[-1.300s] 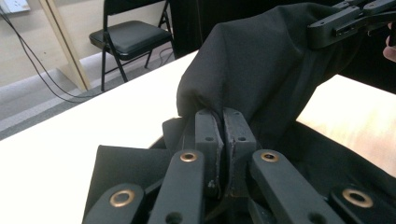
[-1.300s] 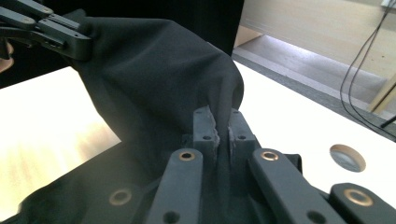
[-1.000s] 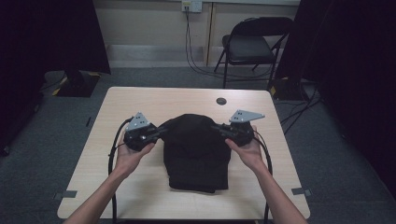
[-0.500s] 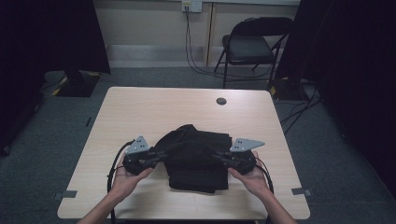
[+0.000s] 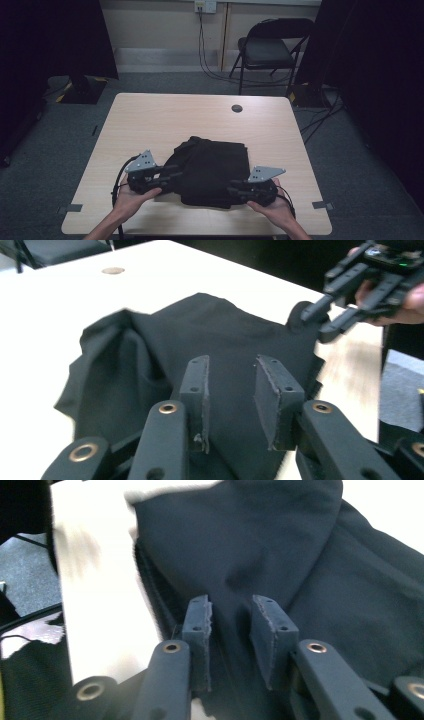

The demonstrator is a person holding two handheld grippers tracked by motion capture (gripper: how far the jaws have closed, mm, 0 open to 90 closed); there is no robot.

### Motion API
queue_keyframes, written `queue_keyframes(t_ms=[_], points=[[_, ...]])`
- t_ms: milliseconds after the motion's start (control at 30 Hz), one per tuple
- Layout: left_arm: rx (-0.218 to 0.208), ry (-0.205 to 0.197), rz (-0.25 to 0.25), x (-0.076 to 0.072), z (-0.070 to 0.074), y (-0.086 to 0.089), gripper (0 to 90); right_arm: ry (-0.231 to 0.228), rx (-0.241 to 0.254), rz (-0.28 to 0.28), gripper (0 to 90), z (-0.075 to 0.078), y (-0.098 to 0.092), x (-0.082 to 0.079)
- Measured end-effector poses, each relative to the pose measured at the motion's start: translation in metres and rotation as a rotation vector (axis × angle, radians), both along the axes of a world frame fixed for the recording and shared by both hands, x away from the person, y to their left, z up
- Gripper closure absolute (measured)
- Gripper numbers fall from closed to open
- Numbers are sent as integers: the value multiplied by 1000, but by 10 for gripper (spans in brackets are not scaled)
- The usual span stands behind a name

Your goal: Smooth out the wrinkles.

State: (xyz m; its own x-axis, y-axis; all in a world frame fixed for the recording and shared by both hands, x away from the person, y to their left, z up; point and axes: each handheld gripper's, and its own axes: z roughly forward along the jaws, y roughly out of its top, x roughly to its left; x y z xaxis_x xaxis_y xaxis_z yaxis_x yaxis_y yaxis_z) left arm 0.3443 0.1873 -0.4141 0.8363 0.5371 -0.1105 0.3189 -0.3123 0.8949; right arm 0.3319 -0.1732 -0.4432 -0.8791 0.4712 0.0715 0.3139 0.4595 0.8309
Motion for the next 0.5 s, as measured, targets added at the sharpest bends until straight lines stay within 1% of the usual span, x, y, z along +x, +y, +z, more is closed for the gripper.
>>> queue_keyframes(t_ms=[33, 100, 133, 167, 200, 233, 267, 300, 333, 367, 400, 433, 467, 500], points=[[14, 9, 7, 5, 0, -2, 667, -3, 14, 6, 691, 3, 2, 0], [48, 28, 21, 14, -5, -8, 653, -14, 24, -1, 702, 6, 7, 3], [67, 71, 27, 23, -12, -12, 632, -19, 32, -3, 715, 7, 8, 6], [79, 90, 34, 28, -16, -14, 602, -22, 41, -17, 718, 8, 12, 10], [100, 108, 54, 35, -23, -18, 585, -23, 36, -26, 724, 8, 14, 13], [106, 127, 64, 42, -29, -22, 543, -25, 24, -39, 724, 6, 18, 19], [107, 148, 65, 47, -34, -25, 521, -17, 15, -49, 716, 3, 22, 23], [128, 159, 70, 52, -38, -29, 516, 2, 5, -55, 707, -1, 25, 27], [126, 164, 75, 56, -41, -31, 501, 13, -5, -56, 696, -6, 28, 30], [113, 176, 66, 58, -42, -33, 525, 30, -13, -48, 690, -11, 30, 31], [105, 193, 38, 59, -44, -35, 618, 40, -23, -38, 676, -14, 32, 31], [123, 191, 41, 59, -45, -37, 723, 48, -42, -31, 657, -19, 35, 30], [118, 182, 36, 57, -44, -37, 862, 53, -61, -23, 639, -24, 37, 27], [103, 187, 32, 55, -43, -35, 884, 53, -94, -12, 618, -28, 40, 24]])
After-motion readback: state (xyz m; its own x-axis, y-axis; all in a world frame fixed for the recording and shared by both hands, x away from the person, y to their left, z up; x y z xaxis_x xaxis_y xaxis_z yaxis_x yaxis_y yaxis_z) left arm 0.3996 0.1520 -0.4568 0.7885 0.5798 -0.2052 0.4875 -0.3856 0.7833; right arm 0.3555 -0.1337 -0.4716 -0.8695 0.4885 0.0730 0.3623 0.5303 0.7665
